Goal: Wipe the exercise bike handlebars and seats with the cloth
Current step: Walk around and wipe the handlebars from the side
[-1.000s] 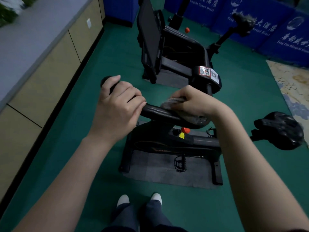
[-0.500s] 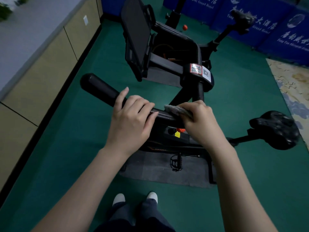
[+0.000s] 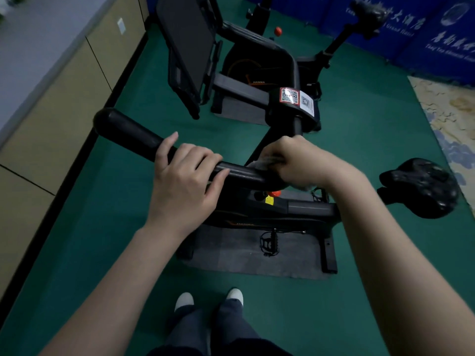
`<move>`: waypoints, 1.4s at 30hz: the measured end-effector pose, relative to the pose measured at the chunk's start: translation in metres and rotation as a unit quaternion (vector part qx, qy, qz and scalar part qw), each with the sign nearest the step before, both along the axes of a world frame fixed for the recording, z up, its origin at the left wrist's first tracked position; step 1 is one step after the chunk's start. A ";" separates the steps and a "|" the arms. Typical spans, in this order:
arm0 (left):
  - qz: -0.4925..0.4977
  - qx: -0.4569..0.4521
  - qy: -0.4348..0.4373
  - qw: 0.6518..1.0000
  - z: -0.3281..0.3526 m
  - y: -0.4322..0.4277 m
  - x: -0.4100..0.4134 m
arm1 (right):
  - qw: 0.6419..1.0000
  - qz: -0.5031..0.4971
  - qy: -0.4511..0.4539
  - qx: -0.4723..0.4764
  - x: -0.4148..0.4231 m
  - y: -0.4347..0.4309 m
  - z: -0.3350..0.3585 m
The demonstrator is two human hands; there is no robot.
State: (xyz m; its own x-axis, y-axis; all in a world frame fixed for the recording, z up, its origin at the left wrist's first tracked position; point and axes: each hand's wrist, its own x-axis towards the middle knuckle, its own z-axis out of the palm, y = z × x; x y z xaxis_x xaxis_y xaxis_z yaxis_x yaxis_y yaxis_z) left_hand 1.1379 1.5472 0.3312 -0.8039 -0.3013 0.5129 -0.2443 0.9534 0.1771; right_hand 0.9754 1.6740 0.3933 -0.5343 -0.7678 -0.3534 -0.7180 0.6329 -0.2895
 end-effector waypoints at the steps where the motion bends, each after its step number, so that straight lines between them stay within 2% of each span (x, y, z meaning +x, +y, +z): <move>1: 0.000 -0.001 -0.001 1.000 0.000 0.001 0.000 | 0.999 -0.012 0.030 -0.037 0.008 0.006 -0.006; 3: 0.000 -0.002 0.000 1.000 0.000 0.002 -0.001 | 0.979 -0.054 0.103 -0.166 0.033 0.016 -0.026; 6: -0.008 0.003 -0.007 1.000 0.000 0.006 -0.003 | 0.908 -0.143 0.159 -0.361 0.077 0.028 -0.058; 9: -0.022 0.006 -0.019 1.000 0.000 0.008 -0.004 | 0.865 -0.178 0.177 -0.435 0.084 0.036 -0.079; 14: -0.023 0.014 -0.022 0.999 0.000 0.007 -0.006 | 0.801 -0.292 0.162 -0.497 0.068 0.035 -0.085; 19: -0.019 0.014 -0.020 1.000 -0.002 0.007 -0.007 | 0.792 -0.279 0.163 -0.518 0.093 0.026 -0.099; 23: -0.018 0.014 -0.013 1.000 -0.003 0.007 -0.008 | 0.756 -0.363 0.140 -0.527 0.073 0.029 -0.097; 27: -0.013 0.010 -0.010 1.000 -0.005 0.008 -0.008 | 0.780 -0.293 0.151 -0.533 0.093 0.027 -0.099; 29: -0.013 0.007 -0.011 1.000 -0.006 0.007 -0.008 | 0.780 -0.296 0.136 -0.534 0.081 0.032 -0.098; 32: -0.013 0.001 -0.009 1.000 -0.006 0.006 -0.008 | 0.742 -0.369 0.078 -0.555 0.061 0.036 -0.092; 35: -0.012 -0.002 -0.004 1.000 -0.007 0.007 -0.008 | 0.708 -0.399 0.032 -0.581 0.074 0.030 -0.093; 37: -0.012 -0.006 -0.002 1.000 -0.008 0.008 -0.008 | 0.654 -0.455 -0.035 -0.603 0.090 0.024 -0.096; 40: -0.010 -0.012 0.002 1.000 -0.009 0.008 -0.008 | 0.509 -0.566 -0.164 -0.628 0.097 0.012 -0.092; 42: -0.008 -0.014 0.001 1.000 -0.009 0.008 -0.008 | 0.460 -0.588 -0.205 -0.632 0.099 0.006 -0.089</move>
State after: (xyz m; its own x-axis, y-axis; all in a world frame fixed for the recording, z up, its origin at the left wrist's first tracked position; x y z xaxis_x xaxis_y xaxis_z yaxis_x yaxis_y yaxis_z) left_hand 1.1295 1.5553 0.3224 -0.8078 -0.2740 0.5219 -0.2286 0.9617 0.1512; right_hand 1.0749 1.6798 0.3046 -0.9308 0.2379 -0.2776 0.1855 -0.3468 -0.9194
